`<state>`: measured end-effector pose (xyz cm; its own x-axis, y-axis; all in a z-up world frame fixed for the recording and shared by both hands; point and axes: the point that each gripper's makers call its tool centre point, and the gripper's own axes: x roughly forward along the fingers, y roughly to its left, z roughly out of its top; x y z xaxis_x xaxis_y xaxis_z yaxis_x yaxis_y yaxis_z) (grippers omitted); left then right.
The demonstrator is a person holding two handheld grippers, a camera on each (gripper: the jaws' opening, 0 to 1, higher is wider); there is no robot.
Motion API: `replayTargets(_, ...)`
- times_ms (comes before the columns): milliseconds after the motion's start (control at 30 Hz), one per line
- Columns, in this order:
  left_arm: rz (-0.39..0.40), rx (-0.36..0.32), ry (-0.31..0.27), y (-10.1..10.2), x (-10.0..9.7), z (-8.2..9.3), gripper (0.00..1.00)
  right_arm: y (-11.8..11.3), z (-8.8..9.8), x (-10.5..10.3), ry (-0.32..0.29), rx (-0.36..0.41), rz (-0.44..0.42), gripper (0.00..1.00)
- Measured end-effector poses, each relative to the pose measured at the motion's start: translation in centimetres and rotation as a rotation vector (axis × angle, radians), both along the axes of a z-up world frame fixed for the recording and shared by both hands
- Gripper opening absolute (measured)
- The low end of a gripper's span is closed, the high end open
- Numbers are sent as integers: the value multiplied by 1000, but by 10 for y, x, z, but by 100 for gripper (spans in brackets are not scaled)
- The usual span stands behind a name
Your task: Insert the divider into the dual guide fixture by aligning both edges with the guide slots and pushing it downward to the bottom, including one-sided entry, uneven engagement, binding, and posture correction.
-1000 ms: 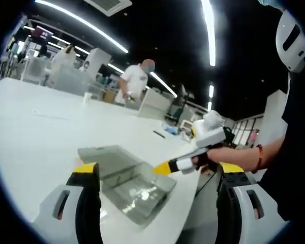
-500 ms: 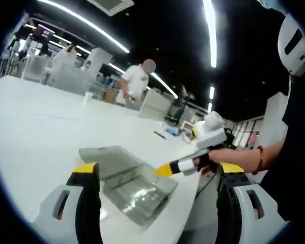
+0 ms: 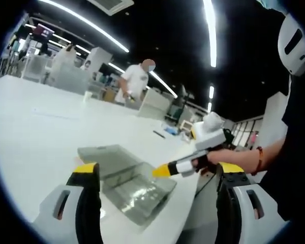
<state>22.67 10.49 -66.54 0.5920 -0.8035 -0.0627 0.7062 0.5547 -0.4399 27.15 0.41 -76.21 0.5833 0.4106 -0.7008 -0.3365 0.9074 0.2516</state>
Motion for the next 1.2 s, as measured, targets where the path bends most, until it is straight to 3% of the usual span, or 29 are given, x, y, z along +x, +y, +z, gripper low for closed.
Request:
replayTargets(700, 15, 49, 9, -3, -2, 1, 91, 6, -16, -2, 32, -37, 68, 0)
replayTargets(1100, 78, 100, 41, 4, -9, -1, 89, 6, -18, -3, 21, -23, 96, 3)
replayTargets(1200, 107, 104, 56, 6, -10, -1, 88, 6, -19, -3, 41, 3, 108, 4)
